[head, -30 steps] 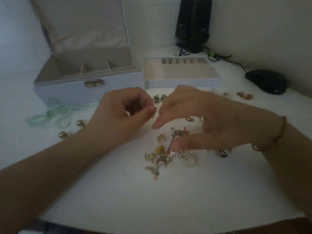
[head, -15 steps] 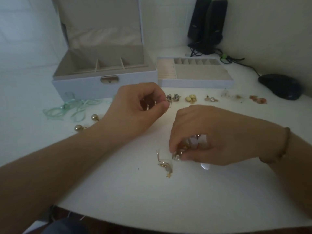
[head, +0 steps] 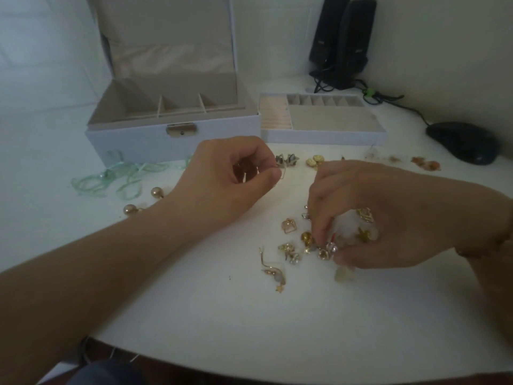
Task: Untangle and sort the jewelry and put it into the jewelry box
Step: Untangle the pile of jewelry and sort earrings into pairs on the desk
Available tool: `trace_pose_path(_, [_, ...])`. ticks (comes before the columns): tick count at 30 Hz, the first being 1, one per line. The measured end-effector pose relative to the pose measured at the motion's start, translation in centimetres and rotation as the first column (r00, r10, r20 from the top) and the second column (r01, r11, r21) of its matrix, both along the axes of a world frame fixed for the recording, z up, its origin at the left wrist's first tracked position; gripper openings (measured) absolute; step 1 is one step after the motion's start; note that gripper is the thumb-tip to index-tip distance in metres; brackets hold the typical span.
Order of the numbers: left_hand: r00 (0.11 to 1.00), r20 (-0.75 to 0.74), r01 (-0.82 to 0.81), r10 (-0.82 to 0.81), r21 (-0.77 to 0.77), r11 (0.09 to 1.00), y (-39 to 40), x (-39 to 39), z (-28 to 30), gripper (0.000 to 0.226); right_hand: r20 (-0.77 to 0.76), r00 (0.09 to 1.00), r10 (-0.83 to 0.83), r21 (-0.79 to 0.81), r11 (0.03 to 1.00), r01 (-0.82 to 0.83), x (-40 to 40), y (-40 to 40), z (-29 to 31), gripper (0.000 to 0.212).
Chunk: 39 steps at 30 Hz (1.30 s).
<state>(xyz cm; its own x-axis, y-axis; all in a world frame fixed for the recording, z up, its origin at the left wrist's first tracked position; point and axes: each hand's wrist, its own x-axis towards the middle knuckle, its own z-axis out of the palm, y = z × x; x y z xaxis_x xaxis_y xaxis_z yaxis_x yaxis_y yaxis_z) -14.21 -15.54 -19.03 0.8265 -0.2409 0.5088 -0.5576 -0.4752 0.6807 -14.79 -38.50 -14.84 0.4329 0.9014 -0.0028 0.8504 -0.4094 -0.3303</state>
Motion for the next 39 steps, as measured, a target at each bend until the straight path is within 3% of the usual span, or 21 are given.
trace_pose_path(8, [1.000,0.008,0.020,-0.020,0.012,1.000,0.0,-0.1,0.0,0.009,0.029,0.999,-0.012,-0.074,0.997,0.014,0.3,-0.1,-0.1,0.012])
trace_pose_path(15, [1.000,-0.001,0.017,-0.017,0.012,1.000,0.1,-0.1,0.0,0.010,0.026,0.988,-0.151,0.085,0.985,0.149,1.4,-2.4,-0.1,0.063])
trace_pose_path(20, [0.999,-0.006,0.039,-0.039,0.031,0.999,0.1,-0.1,-0.1,0.011,-0.010,0.994,-0.107,-0.008,0.994,0.107,1.8,-2.7,-0.8,0.042])
trace_pose_path(30, [0.999,-0.009,0.040,-0.039,0.038,0.998,0.0,-0.1,-0.1,0.010,-0.082,0.992,-0.096,-0.111,0.990,0.087,2.0,-2.7,-1.2,0.052])
trace_pose_path(39, [0.998,-0.008,0.061,-0.061,0.032,0.998,0.0,-0.3,0.0,0.010,-0.096,0.989,-0.112,-0.067,0.992,0.106,2.2,-2.7,-1.2,0.015])
